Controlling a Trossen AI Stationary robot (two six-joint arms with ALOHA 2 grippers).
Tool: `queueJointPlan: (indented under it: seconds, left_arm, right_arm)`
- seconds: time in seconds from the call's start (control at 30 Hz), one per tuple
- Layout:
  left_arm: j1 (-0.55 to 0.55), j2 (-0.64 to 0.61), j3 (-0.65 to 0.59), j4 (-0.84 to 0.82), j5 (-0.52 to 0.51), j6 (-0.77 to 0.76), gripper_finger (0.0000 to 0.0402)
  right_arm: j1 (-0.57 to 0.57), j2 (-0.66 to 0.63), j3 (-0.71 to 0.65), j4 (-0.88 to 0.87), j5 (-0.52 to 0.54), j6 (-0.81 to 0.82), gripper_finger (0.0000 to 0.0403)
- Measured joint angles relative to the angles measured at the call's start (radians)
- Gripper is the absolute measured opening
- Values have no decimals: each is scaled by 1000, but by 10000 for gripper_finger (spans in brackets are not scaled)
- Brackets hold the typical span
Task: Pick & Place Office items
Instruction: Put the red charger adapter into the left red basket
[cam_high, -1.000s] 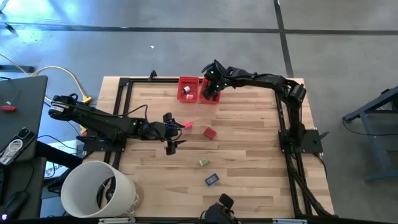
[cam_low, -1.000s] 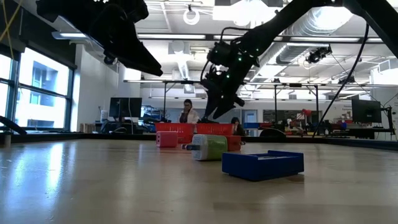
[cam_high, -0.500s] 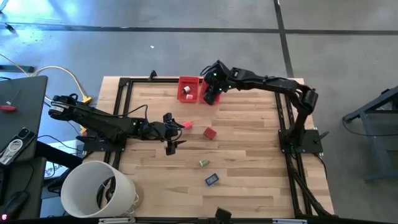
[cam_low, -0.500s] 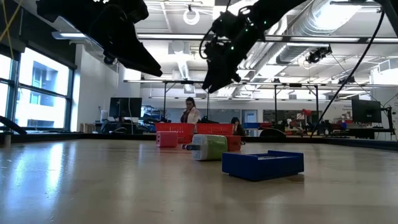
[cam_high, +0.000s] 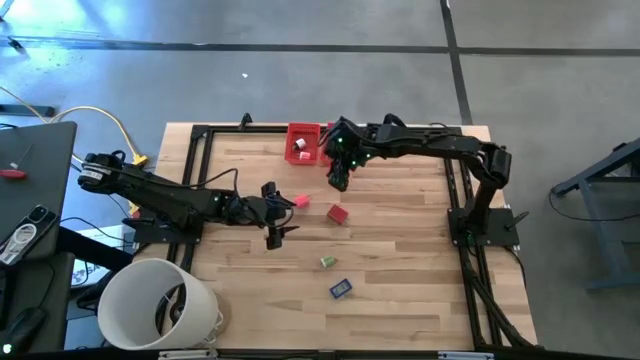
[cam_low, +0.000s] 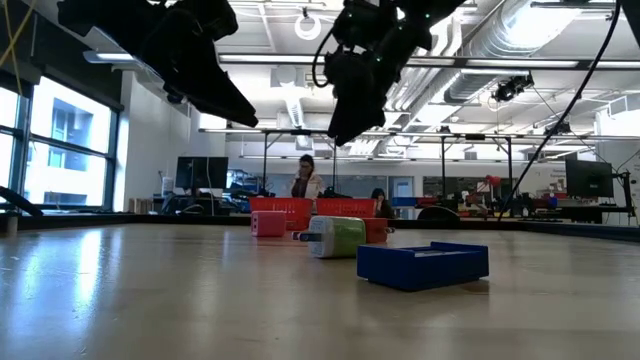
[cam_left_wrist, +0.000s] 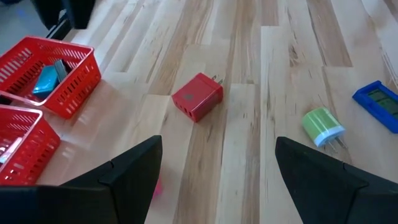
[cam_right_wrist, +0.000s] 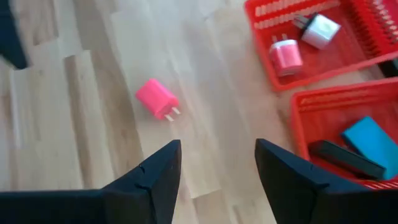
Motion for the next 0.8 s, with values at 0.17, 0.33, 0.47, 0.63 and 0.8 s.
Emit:
queueJointPlan:
  seconds: [0.17, 0.33, 0.47, 0.63, 0.8]
  left_arm:
    - [0, 0, 0, 0, 10, -34, 303]
    - [0, 0, 0, 0, 55, -46, 303]
    - [0, 0, 0, 0, 80, -47, 303]
    - [0, 0, 0, 1, 83, -68, 303]
    - [0, 0, 0, 2, 82, -69, 303]
  right_arm:
    - [33, 0, 0, -12, 13, 3, 211]
    - [68, 0, 0, -31, 151, 19, 261]
    - [78, 0, 0, -83, 141, 22, 291]
    - [99, 0, 0, -197, 83, 88, 305]
    - [145, 0, -45, -275, 48, 143, 302]
